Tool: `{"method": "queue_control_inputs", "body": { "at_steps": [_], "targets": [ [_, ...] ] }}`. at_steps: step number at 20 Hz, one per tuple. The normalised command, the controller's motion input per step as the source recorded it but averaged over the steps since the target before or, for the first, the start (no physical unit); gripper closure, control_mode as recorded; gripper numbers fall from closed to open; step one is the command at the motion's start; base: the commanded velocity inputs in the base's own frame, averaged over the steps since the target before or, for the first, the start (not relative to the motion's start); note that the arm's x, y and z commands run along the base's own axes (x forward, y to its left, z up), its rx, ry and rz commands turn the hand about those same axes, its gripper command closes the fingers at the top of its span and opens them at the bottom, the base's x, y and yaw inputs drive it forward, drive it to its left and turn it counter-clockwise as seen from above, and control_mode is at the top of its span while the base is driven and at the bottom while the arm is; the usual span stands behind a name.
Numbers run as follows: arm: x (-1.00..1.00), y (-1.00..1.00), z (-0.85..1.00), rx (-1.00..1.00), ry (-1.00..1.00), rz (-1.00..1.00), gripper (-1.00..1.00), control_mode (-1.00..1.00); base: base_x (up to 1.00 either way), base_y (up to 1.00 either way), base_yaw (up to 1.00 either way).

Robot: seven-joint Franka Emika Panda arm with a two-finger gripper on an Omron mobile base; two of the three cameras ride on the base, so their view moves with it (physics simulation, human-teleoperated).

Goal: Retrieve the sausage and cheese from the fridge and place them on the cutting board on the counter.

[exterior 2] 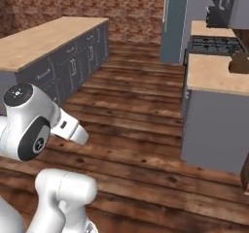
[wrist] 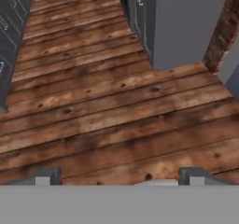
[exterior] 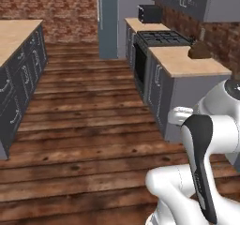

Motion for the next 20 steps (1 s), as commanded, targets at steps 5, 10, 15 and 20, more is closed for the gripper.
{"method": "queue_control_inputs", "body": {
  "at_steps": [5,10,15,20],
  "targets": [
    [0.0,0.0,0.0,0.0,0.0,0.0,-1.0,1.0,1.0,0.35,0.0],
    [0.0,0.0,0.0,0.0,0.0,0.0,-1.0,1.0,1.0,0.5,0.0],
    [0.0,0.0,0.0,0.0,0.0,0.0,-1.0,1.0,1.0,0.57,0.0],
    [0.0,0.0,0.0,0.0,0.0,0.0,-1.0,1.0,1.0,0.57,0.0]
  ]
}}
